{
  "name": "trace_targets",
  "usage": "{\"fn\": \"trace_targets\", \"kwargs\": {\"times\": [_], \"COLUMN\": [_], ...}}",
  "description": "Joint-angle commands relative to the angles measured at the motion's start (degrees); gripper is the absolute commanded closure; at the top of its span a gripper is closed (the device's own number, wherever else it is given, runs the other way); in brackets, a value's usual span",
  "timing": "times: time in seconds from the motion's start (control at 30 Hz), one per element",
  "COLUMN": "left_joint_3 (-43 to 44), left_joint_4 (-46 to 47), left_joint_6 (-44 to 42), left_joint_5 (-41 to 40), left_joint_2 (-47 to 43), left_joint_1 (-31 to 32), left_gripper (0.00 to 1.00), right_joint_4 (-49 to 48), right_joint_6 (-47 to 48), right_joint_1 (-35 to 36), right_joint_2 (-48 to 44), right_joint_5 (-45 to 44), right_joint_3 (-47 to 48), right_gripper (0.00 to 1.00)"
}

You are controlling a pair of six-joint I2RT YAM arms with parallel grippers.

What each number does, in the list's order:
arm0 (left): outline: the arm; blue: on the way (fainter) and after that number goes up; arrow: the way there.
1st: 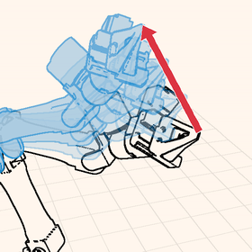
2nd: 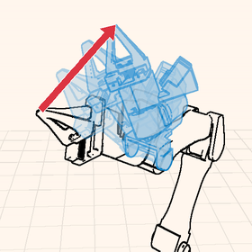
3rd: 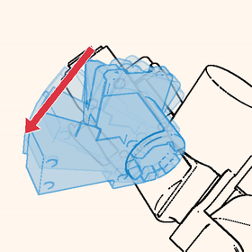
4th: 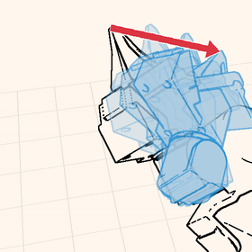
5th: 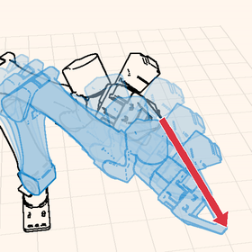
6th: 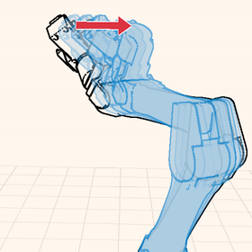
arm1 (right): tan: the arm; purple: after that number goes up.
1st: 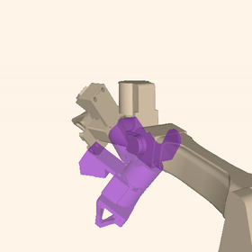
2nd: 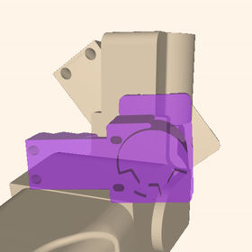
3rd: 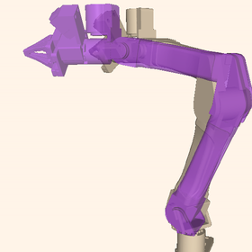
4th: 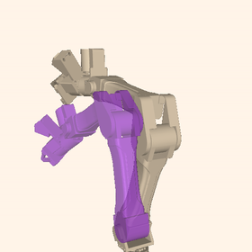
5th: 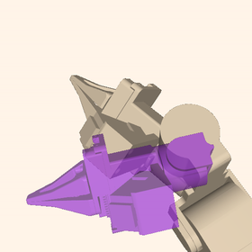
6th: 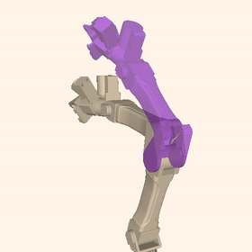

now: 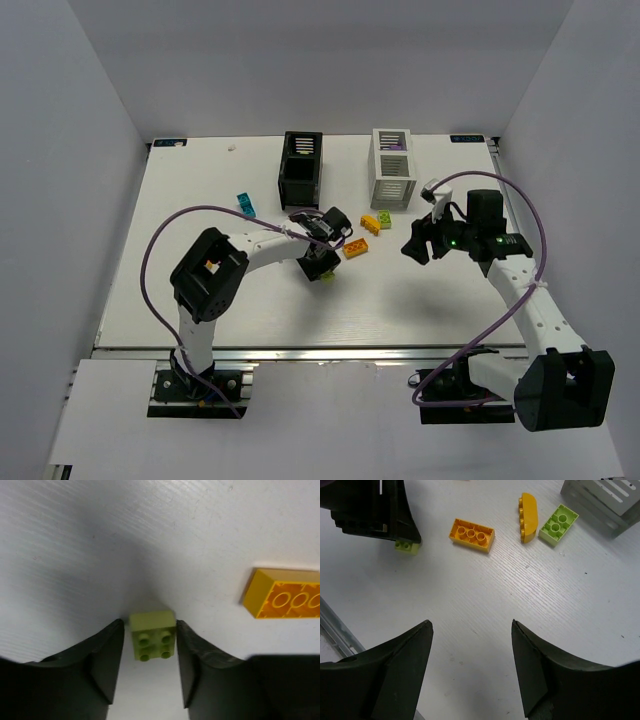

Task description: Sort the legos into containers by color

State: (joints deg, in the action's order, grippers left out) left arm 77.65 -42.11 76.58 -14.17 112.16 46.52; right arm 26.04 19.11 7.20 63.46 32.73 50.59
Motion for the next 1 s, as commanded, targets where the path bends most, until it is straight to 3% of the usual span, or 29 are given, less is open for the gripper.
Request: {"fn": "trace_targets", "kwargs": {"times": [0.0,0.07,0.2,0.3,0.43,0.47,0.6,0.77,0.8,0.9,0.93,0.97], "left_joint_3": [1.5,1.6,1.9,2.9,10.4,12.4,20.6,28.1,29.7,35.9,37.8,38.7], "left_joint_4": [-2.8,-3.1,-3.9,-4.9,-8.3,-8.3,-2.7,4.0,6.0,11.1,12.8,14.4], "left_joint_6": [-0.5,-1.0,-2.7,-5.7,-13.6,-15.6,-28.3,-35.3,-37.7,-42.9,-43.9,-44.8], "left_joint_5": [-0.9,-0.8,-0.2,-1.1,-8.3,-9.7,-7.9,-3.3,-2.7,-3.3,-3.4,-3.1], "left_joint_2": [-0.5,-0.9,-2.6,-6.2,-9.3,-9.5,-8.5,-4.2,-3.2,3.1,4.3,5.3], "left_joint_1": [0.4,0.3,0.6,0.8,0.1,-0.5,-5.0,-14.3,-15.3,-18.4,-18.8,-19.4], "left_gripper": [0.46,0.56,0.87,0.98,1.0,1.0,1.0,1.0,1.0,1.0,1.0,1.0], "right_joint_4": [-1.6,-1.9,-2.2,-2.4,-3.0,-3.4,-3.7,-4.1,-4.2,-3.9,-3.9,-3.8], "right_joint_6": [-0.8,-0.9,-0.7,0.0,0.4,0.5,1.2,2.5,2.6,2.3,2.1,1.5], "right_joint_1": [-0.4,-0.4,-0.5,-0.6,-0.7,-0.7,-0.7,-0.7,-0.7,-0.7,-0.7,-0.7], "right_joint_2": [-1.2,-1.1,-0.8,-0.8,-0.4,-0.3,0.2,0.7,1.0,2.2,2.6,3.6], "right_joint_5": [0.1,0.2,0.3,0.1,0.3,0.8,2.3,3.1,3.5,5.5,6.0,6.9], "right_joint_3": [-0.5,-0.7,-0.8,-1.0,-1.7,-2.1,-2.6,-2.9,-2.9,-2.5,-2.4,-2.2], "right_gripper": [0.3,0.31,0.31,0.31,0.25,0.11,0.11,0.11,0.15,0.46,0.61,0.87]}}
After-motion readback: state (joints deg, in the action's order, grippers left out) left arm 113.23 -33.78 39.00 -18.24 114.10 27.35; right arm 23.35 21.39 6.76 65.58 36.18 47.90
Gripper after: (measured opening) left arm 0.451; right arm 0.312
